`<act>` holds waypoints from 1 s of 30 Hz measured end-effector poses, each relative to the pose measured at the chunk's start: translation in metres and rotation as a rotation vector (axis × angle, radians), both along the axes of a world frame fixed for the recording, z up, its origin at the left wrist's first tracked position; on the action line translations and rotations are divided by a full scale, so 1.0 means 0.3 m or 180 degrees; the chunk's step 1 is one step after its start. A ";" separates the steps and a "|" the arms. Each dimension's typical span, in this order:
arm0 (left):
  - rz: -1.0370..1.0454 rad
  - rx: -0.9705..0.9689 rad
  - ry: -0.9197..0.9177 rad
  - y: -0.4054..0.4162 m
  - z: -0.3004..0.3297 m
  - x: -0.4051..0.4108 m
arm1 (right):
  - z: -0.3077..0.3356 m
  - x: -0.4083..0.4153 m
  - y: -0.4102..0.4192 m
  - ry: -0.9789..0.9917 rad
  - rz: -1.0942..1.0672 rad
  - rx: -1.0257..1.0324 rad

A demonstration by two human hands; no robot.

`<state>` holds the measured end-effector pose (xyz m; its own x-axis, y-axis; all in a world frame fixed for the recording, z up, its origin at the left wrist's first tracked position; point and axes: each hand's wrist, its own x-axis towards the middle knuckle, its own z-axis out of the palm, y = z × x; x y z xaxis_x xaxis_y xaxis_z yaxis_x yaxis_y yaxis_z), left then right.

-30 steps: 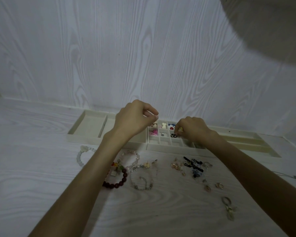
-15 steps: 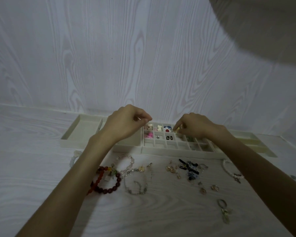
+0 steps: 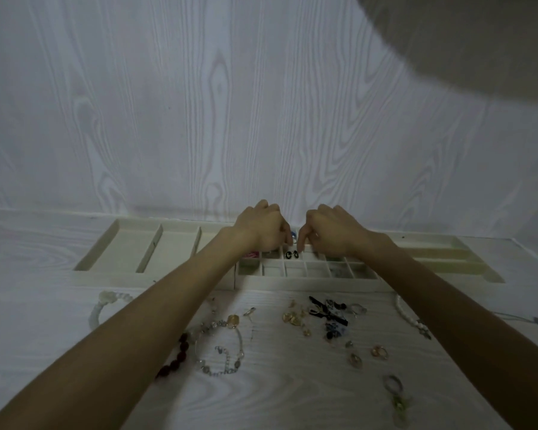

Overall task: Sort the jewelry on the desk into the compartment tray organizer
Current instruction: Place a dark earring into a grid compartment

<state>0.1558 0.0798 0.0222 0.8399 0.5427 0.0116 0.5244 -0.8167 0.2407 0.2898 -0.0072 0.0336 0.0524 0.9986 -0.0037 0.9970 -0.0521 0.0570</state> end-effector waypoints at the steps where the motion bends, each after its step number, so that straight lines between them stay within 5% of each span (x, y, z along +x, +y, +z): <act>1: -0.0025 0.0104 0.0066 0.000 -0.004 0.005 | -0.003 0.000 0.003 -0.0061 0.0056 0.0027; 11: -0.0210 0.0592 0.0437 0.001 -0.019 0.015 | -0.020 -0.016 0.024 -0.0732 0.0393 -0.0119; 30: -0.0337 0.0231 0.0051 0.014 -0.023 -0.005 | 0.001 0.018 0.034 -0.0089 0.0010 0.0019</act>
<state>0.1543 0.0839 0.0153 0.8928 0.4493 0.0335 0.4377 -0.8826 0.1713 0.2952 0.0029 0.0341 0.0491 0.9988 0.0037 0.9952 -0.0493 0.0847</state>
